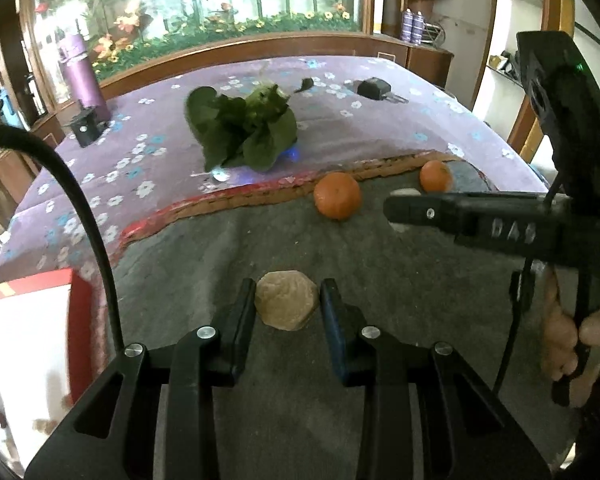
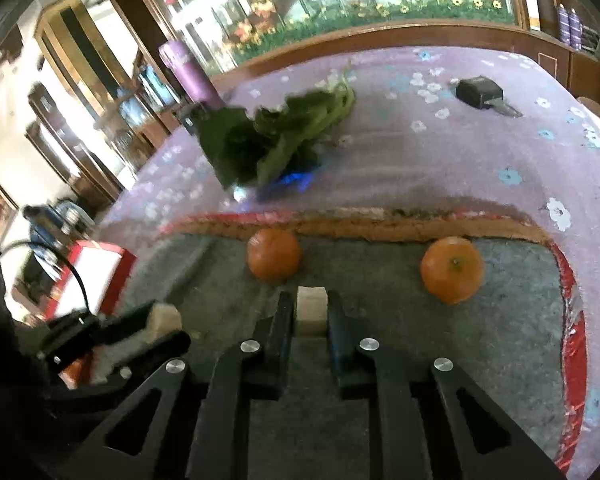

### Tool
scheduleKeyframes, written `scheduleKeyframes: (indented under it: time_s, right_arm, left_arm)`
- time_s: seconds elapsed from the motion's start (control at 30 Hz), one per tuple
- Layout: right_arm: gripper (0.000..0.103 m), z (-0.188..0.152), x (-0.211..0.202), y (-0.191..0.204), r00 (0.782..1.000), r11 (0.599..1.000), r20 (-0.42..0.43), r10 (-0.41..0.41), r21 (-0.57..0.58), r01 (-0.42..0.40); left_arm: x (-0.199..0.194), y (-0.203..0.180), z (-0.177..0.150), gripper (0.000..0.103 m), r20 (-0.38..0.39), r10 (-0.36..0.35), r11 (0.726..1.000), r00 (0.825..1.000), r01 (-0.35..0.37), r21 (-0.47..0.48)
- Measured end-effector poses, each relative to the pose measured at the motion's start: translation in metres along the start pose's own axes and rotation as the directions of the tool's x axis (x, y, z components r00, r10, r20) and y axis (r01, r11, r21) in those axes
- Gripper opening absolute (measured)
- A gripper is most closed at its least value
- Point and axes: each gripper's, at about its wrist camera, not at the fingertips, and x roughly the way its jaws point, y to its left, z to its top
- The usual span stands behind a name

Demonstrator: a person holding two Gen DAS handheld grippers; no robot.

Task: Organize fruits
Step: 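Carry both items over the white tray and open both tools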

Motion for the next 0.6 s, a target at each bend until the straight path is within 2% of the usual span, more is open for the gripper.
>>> scheduleKeyframes:
  time_s: [0.1, 0.27, 0.6]
  right_arm:
    - [0.016, -0.001, -0.005, 0.008, 0.997, 0.997, 0.011, 0.076, 0.007, -0.076]
    - [0.016, -0.009, -0.006, 0.047, 0.993, 0.992, -0.013, 0.117, -0.05, -0.118]
    - [0.016, -0.016, 0.004, 0.126, 0.99, 0.978, -0.036, 0.14, -0.151, -0.144]
  left_arm:
    - [-0.014, 0.006, -0.004, 0.029, 0.017, 0.032, 0.999, 0.999, -0.032, -0.003]
    - [-0.038, 0.027, -0.015, 0.03, 0.048, 0.11, 0.994, 0.993, -0.109, -0.032]
    - [-0.086, 0.08, -0.037, 0.03, 0.128, 0.245, 0.965, 0.961, -0.23, -0.124]
